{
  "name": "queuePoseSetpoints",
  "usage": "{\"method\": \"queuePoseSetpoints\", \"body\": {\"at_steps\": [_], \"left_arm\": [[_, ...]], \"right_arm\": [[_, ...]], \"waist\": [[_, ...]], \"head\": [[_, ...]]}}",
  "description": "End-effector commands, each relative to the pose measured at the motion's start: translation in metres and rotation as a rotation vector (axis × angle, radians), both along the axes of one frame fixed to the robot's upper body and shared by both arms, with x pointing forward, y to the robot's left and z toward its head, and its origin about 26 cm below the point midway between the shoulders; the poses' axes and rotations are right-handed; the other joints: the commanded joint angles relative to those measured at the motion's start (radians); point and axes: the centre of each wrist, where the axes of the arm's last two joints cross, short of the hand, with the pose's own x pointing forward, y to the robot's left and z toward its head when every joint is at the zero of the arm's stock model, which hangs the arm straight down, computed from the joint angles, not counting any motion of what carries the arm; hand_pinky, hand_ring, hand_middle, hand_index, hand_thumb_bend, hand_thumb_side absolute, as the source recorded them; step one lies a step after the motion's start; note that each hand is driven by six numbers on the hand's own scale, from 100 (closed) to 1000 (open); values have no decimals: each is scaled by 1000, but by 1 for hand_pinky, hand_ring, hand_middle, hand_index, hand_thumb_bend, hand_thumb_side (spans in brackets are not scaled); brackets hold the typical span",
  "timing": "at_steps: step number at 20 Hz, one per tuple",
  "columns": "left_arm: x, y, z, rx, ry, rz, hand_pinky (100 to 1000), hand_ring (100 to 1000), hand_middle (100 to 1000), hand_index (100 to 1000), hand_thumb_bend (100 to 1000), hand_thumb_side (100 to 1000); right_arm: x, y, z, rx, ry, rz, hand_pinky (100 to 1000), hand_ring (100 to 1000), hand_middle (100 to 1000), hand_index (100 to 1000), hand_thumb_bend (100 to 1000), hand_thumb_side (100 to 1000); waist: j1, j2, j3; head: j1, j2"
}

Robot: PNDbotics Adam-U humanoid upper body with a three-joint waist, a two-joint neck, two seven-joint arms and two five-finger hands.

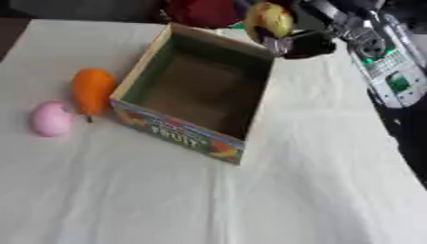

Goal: Pick up objects on the table and place them in the box.

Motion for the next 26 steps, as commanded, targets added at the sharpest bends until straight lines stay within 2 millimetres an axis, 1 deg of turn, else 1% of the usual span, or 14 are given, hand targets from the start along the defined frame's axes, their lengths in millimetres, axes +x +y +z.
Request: {"method": "queuePoseSetpoints", "body": {"at_steps": [1,4,8,12,14,18,19,20,22,24,25,26], "left_arm": [[-1,1,9,19,-36,-21,659,717,694,680,100,893],[-1,0,10,13,-46,-30,659,717,693,680,100,891],[0,-1,11,8,-50,-37,659,717,693,679,100,891],[0,-2,12,5,-54,-40,659,716,692,679,100,890],[0,-2,12,3,-55,-40,660,716,692,679,100,891],[1,-2,12,3,-53,-39,660,716,691,677,100,892],[0,-2,12,2,-52,-38,660,717,691,677,100,893],[1,-3,12,2,-51,-37,661,717,691,677,100,890],[1,-3,12,3,-50,-37,661,717,691,677,100,893],[0,-3,11,3,-46,-35,661,718,691,677,100,895],[0,-3,11,3,-44,-33,661,718,692,677,100,896],[0,-3,11,3,-41,-32,662,718,692,677,100,896]], "right_arm": [[4,12,9,1,-14,8,453,1000,102,258,100,228],[13,26,0,-9,-3,3,455,1000,102,259,100,223],[24,42,-17,-14,8,-37,456,1000,100,258,100,217],[34,50,-38,-15,34,-85,455,1000,100,258,100,213],[36,54,-49,-31,47,-85,464,1000,107,274,100,209],[37,60,-62,-74,77,-73,498,1000,140,328,100,202],[37,62,-65,-101,87,-66,525,1000,182,389,100,198],[37,63,-68,-133,98,-60,535,1000,215,429,100,198],[37,65,-71,-193,120,-47,551,1000,266,484,100,198],[37,66,-72,-243,128,-26,590,1000,367,575,100,198],[36,66,-72,-267,128,-14,631,1000,491,684,100,202],[36,65,-72,-289,127,-6,644,1000,524,710,100,206]], "waist": [[4,-27,4],[4,-25,9],[5,-23,12],[4,-21,14],[4,-18,14],[5,-14,15],[5,-13,14],[5,-12,14],[5,-10,13],[6,-9,12],[6,-9,11],[6,-9,10]], "head": [[-27,7],[-50,7],[-58,5],[-58,2],[-56,-1],[-56,-2],[-56,-2],[-56,-2],[-56,-3],[-52,-2],[-50,-1],[-48,0]]}}
